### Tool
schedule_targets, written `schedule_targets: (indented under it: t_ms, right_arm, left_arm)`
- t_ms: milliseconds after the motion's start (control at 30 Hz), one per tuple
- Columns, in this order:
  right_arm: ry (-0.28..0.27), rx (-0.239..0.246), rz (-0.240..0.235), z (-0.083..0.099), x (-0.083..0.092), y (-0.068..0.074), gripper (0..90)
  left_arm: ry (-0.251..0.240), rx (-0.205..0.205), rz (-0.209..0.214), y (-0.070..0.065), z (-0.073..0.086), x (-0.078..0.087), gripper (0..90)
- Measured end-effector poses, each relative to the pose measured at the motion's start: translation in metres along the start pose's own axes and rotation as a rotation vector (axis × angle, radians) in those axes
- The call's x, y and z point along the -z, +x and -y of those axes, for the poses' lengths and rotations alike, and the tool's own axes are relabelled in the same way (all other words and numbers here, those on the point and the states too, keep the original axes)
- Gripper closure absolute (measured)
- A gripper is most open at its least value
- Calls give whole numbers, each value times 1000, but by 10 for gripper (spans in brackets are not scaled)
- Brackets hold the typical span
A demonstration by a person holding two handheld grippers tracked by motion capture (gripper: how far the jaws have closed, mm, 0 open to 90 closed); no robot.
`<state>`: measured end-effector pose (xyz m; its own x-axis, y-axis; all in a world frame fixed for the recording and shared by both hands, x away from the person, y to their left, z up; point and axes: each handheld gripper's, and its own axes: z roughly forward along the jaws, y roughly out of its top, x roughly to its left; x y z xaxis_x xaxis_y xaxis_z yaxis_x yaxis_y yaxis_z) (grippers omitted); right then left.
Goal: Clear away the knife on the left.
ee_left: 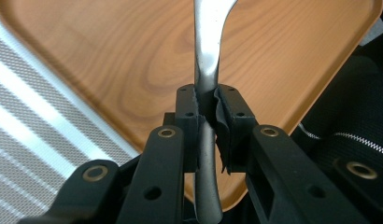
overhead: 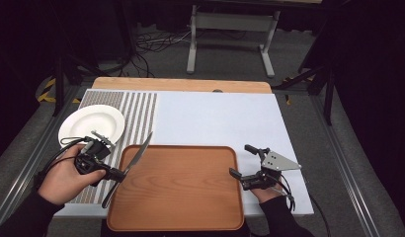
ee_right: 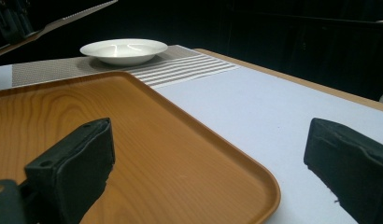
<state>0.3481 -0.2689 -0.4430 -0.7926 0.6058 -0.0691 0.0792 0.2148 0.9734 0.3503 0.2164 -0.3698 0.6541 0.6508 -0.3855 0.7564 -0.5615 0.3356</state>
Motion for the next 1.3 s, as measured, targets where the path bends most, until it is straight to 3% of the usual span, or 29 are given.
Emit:
schedule_targets:
  t_ms: [467, 733, 1300]
  right_arm:
    - [3, 3, -1, 0, 0, 0, 27]
    - [4, 6, -1, 0, 0, 1, 28]
    - [4, 8, 0, 0, 0, 1, 28]
  left_arm:
    - [41, 52, 28, -2, 0, -36, 800]
    - [59, 68, 34, 1, 2, -46, 800]
    - [92, 72, -8, 3, 3, -61, 800]
